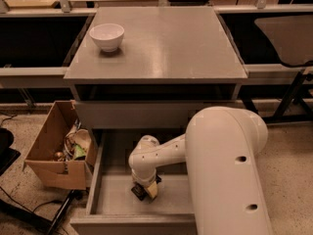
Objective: Pick rxbar chocolate from middle drawer and place on counter
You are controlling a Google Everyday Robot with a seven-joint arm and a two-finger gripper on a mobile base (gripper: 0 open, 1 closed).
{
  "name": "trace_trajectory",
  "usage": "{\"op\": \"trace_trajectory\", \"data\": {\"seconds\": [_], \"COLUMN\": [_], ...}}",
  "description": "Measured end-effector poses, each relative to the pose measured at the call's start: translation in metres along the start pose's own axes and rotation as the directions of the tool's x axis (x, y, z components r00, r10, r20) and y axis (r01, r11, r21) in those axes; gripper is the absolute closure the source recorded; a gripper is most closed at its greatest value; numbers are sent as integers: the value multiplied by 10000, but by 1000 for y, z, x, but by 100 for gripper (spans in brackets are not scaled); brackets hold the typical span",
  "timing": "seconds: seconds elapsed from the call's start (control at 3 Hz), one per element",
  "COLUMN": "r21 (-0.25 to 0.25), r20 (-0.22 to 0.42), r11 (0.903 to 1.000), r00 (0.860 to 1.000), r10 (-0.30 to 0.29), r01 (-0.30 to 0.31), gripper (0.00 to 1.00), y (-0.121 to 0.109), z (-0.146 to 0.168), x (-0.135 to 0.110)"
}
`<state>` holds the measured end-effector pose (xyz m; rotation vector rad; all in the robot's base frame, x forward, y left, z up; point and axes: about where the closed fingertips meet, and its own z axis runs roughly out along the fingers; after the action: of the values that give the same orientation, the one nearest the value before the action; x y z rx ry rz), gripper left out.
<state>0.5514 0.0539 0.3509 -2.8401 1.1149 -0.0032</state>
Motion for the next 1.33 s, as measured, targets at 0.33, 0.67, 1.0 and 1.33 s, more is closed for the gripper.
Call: {"op": "trace_trajectory", "data": {"seconds": [0.33,0.67,1.0,1.33], "r21": [0,0,-1,-114], "r20": [0,0,-1,-406], "r11": [10000,10000,10000,9999], "r00": [10000,10000,10000,9992], "r10": [0,0,0,20], "r01": [0,0,0,-25], "gripper": [73,96,100,100], "y": [0,0,0,7], "z": [0,0,-4,-41], "x": [0,0,0,-15]}}
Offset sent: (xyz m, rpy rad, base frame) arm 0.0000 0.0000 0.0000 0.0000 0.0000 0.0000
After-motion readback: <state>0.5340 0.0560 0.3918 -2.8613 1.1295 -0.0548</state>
